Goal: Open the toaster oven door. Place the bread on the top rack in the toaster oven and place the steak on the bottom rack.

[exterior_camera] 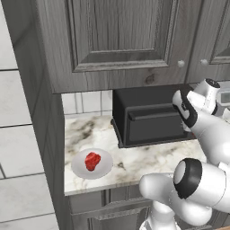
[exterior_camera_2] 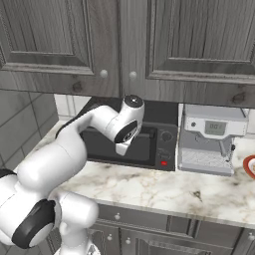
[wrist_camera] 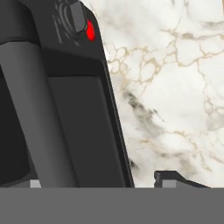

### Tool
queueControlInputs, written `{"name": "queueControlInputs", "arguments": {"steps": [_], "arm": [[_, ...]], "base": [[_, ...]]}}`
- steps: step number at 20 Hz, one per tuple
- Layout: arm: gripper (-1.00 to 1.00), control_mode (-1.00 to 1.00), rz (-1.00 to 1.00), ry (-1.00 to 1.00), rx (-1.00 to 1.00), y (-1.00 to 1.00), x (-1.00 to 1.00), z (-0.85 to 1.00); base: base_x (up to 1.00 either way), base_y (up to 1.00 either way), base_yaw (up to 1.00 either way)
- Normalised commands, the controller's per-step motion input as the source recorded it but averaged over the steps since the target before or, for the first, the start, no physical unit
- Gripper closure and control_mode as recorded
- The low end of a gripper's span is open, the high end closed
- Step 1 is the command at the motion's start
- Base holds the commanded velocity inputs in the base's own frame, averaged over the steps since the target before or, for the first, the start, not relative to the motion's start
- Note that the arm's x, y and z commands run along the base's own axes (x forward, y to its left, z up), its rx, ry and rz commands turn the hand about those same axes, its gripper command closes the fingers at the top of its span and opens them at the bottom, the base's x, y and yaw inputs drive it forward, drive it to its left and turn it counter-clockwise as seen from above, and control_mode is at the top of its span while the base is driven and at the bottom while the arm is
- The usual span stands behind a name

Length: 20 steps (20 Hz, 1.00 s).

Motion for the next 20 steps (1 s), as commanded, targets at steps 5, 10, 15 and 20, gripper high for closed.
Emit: {"name": "queueControlInputs", "arguments": {"steps": [5, 10, 15, 20], "arm": [[1.00, -1.00, 0.13, 0.13, 0.04, 0.10, -0.12, -0.94], [1.00, -1.00, 0.18, 0.11, 0.03, 0.07, -0.21, -0.94], [1.00, -1.00, 0.15, 0.01, 0.00, 0.15, -0.36, -0.94], [1.00, -1.00, 0.12, 0.00, 0.00, 0.19, -0.39, -0.94]], "base": [[0.00, 0.00, 0.00], [0.00, 0.00, 0.00], [0.00, 0.00, 0.00], [0.00, 0.00, 0.00]]}}
